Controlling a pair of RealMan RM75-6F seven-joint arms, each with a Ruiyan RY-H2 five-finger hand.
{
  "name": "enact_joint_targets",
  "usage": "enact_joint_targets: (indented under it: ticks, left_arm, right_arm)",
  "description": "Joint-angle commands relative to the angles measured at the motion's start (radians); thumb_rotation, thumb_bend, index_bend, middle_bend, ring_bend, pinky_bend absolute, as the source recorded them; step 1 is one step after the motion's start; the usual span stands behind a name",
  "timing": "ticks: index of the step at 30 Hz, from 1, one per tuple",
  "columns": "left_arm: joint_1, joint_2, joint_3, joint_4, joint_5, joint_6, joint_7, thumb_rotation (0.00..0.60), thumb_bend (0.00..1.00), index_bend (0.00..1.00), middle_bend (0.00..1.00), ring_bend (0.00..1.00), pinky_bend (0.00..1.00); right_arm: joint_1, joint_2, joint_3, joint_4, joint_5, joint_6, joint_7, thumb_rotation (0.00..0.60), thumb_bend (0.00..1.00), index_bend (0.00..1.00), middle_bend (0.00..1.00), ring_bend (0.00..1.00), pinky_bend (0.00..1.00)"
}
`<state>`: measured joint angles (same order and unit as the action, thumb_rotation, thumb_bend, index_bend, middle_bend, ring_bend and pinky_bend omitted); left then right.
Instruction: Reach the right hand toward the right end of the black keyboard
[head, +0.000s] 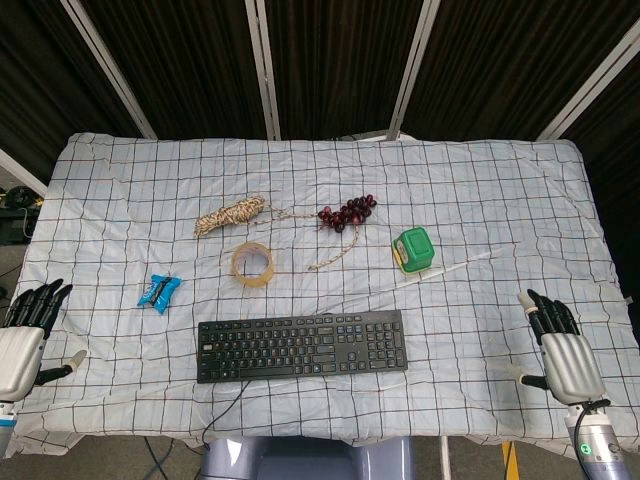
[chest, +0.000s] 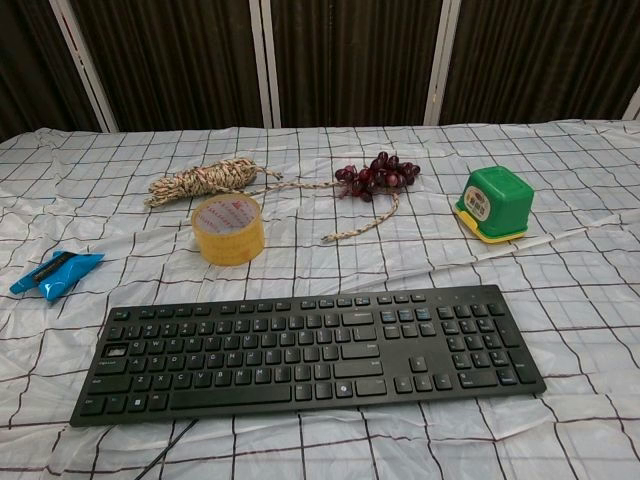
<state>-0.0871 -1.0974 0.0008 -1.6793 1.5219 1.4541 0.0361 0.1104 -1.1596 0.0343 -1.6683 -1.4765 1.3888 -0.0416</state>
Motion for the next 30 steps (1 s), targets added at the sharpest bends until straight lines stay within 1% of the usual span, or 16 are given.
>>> enact_joint_targets:
  ticks: [1, 12, 26, 28, 30]
  left_arm:
    - [0.001, 0.0, -0.001, 0.0, -0.001, 0.002, 0.0, 0.6, 0.18, 0.0, 0.0, 0.0, 0.0]
    - [0.009, -0.002, -0.003, -0.001, -0.004, 0.016, 0.005, 0.6, 0.18, 0.0, 0.0, 0.0, 0.0]
    - [0.012, -0.005, -0.006, 0.0, -0.01, 0.019, 0.005, 0.6, 0.18, 0.0, 0.0, 0.0, 0.0]
    - [0.012, -0.005, -0.007, 0.0, -0.011, 0.02, 0.004, 0.6, 0.18, 0.0, 0.0, 0.0, 0.0]
    - [0.013, -0.004, -0.007, 0.0, -0.01, 0.021, 0.002, 0.6, 0.18, 0.0, 0.0, 0.0, 0.0]
  right_arm:
    - [0.0, 0.0, 0.0, 0.0, -0.001, 0.0, 0.0, 0.6, 0.1, 0.01, 0.0, 0.0, 0.0]
    - [0.002, 0.0, -0.005, -0.002, -0.012, -0.001, 0.005, 0.6, 0.1, 0.01, 0.0, 0.0, 0.0]
    - [0.021, 0.011, -0.027, 0.015, -0.062, -0.027, 0.044, 0.6, 0.1, 0.01, 0.0, 0.0, 0.0]
    - [0.024, 0.011, -0.03, 0.018, -0.071, -0.028, 0.047, 0.6, 0.1, 0.01, 0.0, 0.0, 0.01]
    - [0.028, 0.01, -0.033, 0.022, -0.086, -0.028, 0.047, 0.6, 0.1, 0.01, 0.02, 0.01, 0.08]
